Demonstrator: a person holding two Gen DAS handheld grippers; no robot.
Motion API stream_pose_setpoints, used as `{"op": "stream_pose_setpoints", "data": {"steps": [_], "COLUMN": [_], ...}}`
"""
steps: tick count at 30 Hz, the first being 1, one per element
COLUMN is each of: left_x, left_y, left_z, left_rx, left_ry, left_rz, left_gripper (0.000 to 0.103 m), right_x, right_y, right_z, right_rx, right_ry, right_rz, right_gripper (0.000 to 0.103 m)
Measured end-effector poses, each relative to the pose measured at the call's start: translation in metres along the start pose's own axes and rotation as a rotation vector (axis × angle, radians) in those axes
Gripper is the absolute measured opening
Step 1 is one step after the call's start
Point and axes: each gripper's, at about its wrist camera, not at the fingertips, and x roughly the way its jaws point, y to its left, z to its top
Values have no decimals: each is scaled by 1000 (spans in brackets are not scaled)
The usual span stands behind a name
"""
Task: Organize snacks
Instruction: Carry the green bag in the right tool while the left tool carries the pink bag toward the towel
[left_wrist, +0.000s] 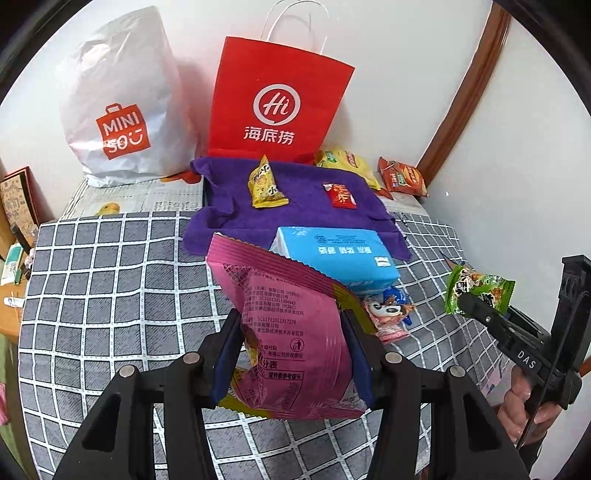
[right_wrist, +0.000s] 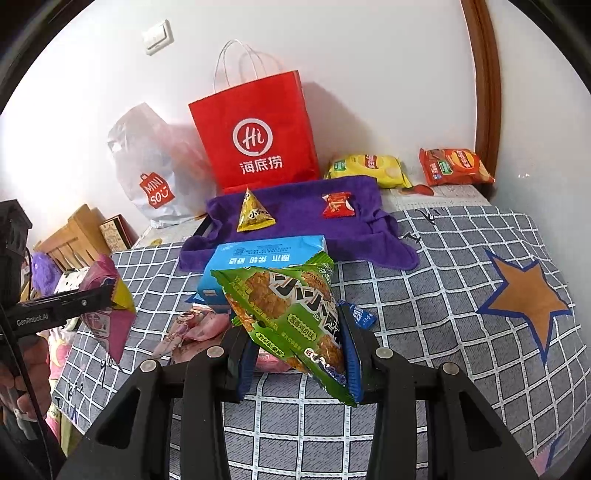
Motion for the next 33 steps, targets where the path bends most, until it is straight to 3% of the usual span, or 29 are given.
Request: {"op": "stream_pose_setpoints", "data": {"steps": [14,33], "left_x": [3,33], "left_y": [-9,-6], "left_z": [26,105], "left_rx": [13,14], "left_ry": [-25,-70], "left_rz": [-16,4], "left_gripper": [50,50], "right_x": [14,75], "right_y": [13,24], "right_z": [24,120], "right_rx": [-46,-90], "right_ry": [-6,-11], "right_rz": [16,20], "right_gripper": [40,39]}}
